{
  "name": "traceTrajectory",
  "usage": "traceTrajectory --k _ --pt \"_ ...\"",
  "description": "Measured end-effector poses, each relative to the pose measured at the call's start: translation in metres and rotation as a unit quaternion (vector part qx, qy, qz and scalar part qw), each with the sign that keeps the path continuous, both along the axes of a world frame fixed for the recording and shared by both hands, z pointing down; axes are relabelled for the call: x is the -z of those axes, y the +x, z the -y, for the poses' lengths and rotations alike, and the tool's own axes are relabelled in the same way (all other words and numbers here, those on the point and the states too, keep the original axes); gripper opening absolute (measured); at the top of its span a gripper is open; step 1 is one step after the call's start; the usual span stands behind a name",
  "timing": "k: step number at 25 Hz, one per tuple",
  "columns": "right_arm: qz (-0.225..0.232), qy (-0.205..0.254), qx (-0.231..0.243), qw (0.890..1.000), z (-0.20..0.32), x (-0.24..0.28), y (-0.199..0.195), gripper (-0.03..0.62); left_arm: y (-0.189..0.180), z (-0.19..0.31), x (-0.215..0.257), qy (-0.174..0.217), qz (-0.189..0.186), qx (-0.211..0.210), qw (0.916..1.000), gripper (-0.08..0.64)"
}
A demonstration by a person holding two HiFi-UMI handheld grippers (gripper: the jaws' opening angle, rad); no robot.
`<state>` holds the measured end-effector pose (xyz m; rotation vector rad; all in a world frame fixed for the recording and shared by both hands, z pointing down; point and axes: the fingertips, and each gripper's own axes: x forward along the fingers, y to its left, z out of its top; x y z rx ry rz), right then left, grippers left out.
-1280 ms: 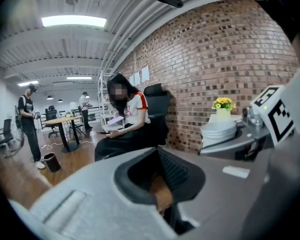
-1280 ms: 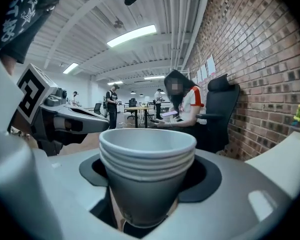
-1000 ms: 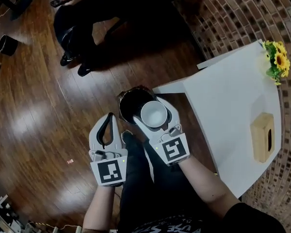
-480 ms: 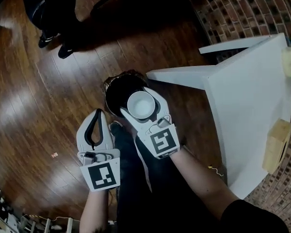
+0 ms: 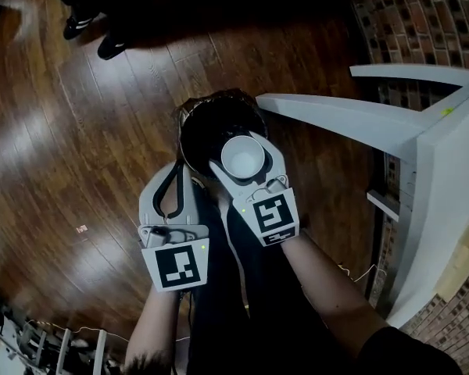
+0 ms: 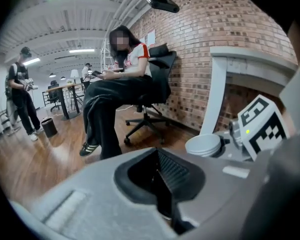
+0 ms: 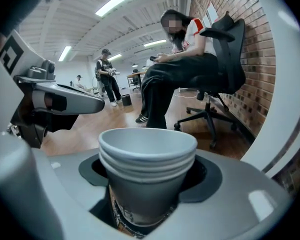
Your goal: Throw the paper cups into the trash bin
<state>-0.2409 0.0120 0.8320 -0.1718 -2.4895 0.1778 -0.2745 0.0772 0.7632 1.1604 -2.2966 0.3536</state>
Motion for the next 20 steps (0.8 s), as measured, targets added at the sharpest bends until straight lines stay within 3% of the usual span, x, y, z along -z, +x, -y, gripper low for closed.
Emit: traceTrajectory --k 7,18,20 --pt "-0.038 -0.013 -0.014 0.999 0.006 -0.041 0.000 0.356 -0.007 -0.009 -0.038 0.000 -0.027 0.030 0.9992 0.005" --pt "-0.096 -0.022 -0.020 0.995 0.004 -0.075 0.016 0.362 0.010 0.002 -0.049 -0.005 -0.034 0.006 0.9994 0.005" --pt "-0.103 -0.027 -0.020 0.994 0.003 -0.081 0.019 0.388 0.012 0.003 -0.049 -0.005 -0.035 0.004 0.9994 0.005"
